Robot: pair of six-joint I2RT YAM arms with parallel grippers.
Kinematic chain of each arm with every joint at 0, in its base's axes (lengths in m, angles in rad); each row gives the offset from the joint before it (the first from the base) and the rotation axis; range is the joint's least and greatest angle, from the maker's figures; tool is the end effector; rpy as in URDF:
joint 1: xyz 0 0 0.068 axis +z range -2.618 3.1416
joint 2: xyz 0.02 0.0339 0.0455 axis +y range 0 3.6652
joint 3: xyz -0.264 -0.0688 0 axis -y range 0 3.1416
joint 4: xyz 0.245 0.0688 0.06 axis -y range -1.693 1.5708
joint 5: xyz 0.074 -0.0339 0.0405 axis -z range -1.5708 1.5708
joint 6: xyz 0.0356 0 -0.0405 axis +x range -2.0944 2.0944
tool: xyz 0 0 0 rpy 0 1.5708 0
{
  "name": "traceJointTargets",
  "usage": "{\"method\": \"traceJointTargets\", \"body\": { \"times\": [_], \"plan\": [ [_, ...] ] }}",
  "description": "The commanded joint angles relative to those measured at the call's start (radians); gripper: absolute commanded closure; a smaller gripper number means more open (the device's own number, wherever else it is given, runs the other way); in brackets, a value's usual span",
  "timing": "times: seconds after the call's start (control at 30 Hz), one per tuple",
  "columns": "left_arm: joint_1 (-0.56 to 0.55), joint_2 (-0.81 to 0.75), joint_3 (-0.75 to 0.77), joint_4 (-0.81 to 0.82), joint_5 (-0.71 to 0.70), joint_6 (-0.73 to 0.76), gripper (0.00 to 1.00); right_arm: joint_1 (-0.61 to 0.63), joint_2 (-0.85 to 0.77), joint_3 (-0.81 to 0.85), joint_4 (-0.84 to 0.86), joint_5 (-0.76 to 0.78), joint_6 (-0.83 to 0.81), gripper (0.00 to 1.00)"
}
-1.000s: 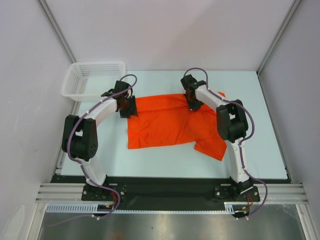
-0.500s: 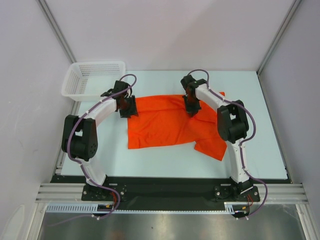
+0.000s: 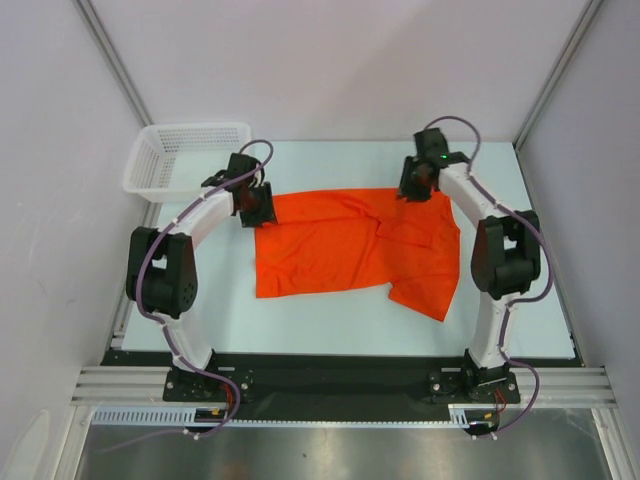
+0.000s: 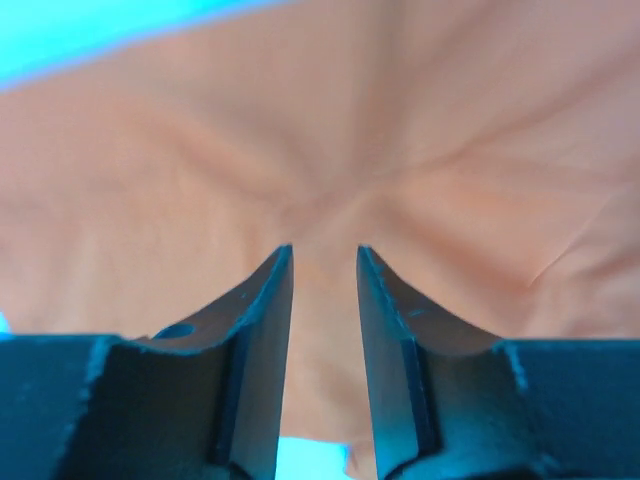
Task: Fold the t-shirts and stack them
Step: Fold the tshirt
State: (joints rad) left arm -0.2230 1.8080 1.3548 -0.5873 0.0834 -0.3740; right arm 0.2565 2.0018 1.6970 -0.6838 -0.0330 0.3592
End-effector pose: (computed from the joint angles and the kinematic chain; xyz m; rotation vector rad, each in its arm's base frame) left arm 0.3738 -0.0878 0.2223 -0.1694 2.6358 -0.3162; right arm 0.4275 0.1133 0.2455 0.1198 2.5802 0.2751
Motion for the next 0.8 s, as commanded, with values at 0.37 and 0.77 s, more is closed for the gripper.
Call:
{"method": "traceJointTargets", "body": {
  "times": [0.37,0.77],
  "plan": [
    [0.007,0.191,0.188,0.033,-0.080,-0.039,0.64,-0.218,0.126,-0.042,0.409,-0.087,0.239,0.75],
    [0.037,0.367,0.256,-0.150,-0.194,-0.134,0.74,-0.299,0.153,-0.143,0.397,0.002,0.152,0.78]
  ]
}}
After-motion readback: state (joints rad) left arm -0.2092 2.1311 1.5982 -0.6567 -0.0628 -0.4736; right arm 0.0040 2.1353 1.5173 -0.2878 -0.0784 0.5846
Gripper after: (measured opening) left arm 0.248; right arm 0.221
